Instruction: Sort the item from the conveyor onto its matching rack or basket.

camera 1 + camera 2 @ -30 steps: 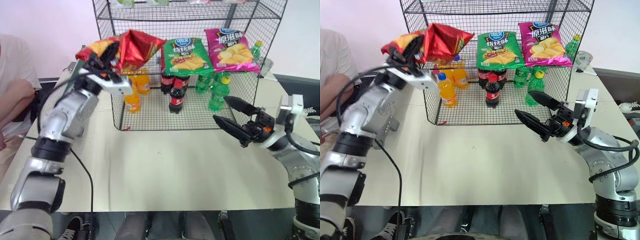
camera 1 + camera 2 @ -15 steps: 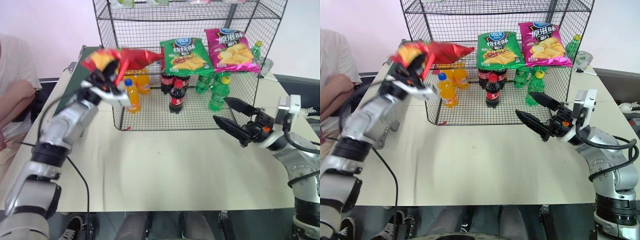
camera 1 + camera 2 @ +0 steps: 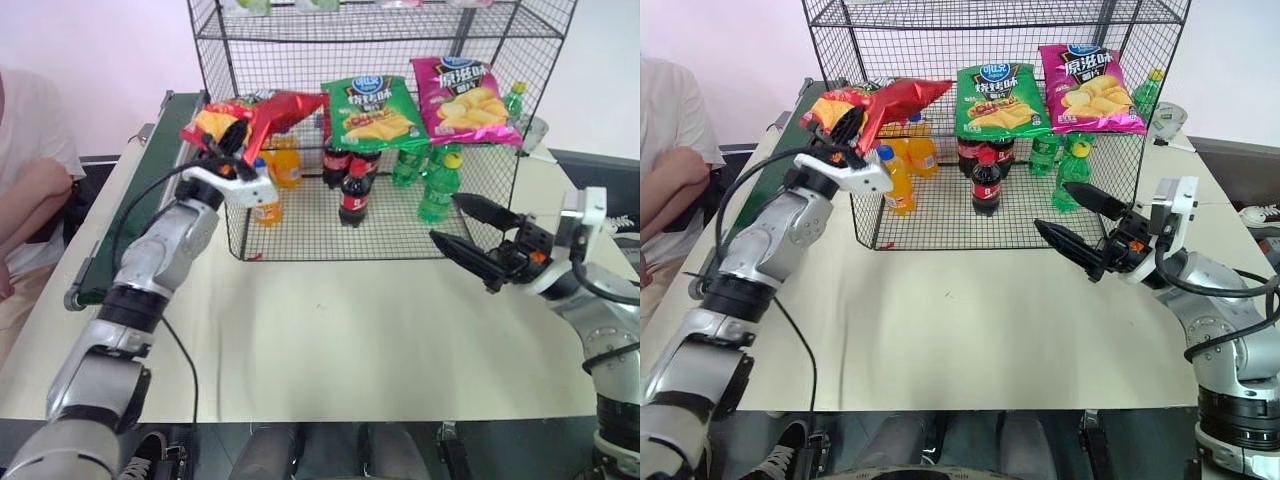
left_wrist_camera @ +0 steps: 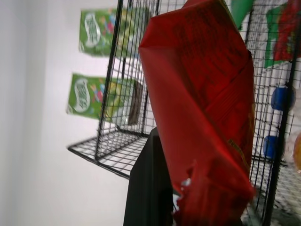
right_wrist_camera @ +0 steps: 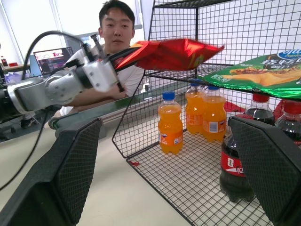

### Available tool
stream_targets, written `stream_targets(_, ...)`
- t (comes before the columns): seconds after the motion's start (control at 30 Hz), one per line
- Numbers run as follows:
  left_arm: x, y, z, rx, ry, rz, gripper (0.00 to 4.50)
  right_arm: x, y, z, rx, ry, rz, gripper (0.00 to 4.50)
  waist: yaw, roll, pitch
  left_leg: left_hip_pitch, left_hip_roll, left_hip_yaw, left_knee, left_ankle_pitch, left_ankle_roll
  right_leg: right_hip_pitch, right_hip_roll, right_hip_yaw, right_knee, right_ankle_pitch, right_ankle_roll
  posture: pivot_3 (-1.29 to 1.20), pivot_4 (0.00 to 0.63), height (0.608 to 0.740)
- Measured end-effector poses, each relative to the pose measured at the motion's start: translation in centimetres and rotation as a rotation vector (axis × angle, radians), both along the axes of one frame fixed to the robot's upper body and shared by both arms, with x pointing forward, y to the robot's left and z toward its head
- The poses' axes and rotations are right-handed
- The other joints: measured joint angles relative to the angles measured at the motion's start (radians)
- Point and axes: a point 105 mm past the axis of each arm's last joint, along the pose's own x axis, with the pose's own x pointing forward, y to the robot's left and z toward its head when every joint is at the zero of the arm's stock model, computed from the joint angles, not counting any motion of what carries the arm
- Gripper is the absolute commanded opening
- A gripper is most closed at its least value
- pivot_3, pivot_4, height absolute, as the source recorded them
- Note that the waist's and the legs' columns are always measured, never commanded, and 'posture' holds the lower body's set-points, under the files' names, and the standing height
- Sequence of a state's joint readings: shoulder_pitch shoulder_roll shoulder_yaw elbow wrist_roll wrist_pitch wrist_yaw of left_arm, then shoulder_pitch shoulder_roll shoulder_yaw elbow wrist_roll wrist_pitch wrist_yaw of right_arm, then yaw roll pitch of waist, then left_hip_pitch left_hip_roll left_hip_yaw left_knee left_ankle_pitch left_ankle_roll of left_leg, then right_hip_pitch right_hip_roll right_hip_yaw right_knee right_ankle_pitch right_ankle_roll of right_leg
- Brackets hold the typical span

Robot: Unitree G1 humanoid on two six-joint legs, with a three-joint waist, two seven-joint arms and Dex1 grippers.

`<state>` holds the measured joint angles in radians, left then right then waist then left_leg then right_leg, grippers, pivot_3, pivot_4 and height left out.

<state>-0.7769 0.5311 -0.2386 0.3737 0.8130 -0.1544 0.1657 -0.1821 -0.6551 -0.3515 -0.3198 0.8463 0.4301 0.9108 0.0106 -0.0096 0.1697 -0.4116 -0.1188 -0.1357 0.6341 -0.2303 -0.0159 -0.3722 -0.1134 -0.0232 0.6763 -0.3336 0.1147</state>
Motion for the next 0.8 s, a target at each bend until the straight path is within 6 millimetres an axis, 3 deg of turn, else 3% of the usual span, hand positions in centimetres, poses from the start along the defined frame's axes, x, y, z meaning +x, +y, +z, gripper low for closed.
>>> stream_targets(0.17, 1.4, -0.6, -1.3, -0.188, 0.118, 0.008, 0.07, 0.0, 0.0, 0.1, -0.001, -0.004, 0.000, 4.50, -0.004, -0.001, 0.000, 0.000, 0.000, 0.000, 0.000, 0.000, 0.000, 0.000, 0.000, -0.001, 0.001, 0.000, 0.000, 0.00, 0.150, 0.740)
stream_targets(0.53, 3.7, -2.3, -1.0, -0.459, 0.240, -0.021, 0.07, 0.1, -0.1, -0.3, 0.000, 0.009, -0.011, 4.50, 0.002, -0.001, 0.000, 0.000, 0.000, 0.000, 0.004, 0.000, 0.000, 0.000, 0.000, -0.001, 0.002, 0.000, 0.000, 0.00, 0.150, 0.740)
stream_targets(0.8, 4.9, -3.0, 0.0, -0.548, 0.284, -0.052, 0.07, 0.1, 0.1, -0.4, 0.004, 0.015, -0.011, 4.50, 0.000, -0.001, 0.001, -0.004, 0.000, 0.000, 0.010, 0.000, 0.000, -0.001, 0.000, -0.001, 0.004, 0.000, 0.001, 0.00, 0.150, 0.740)
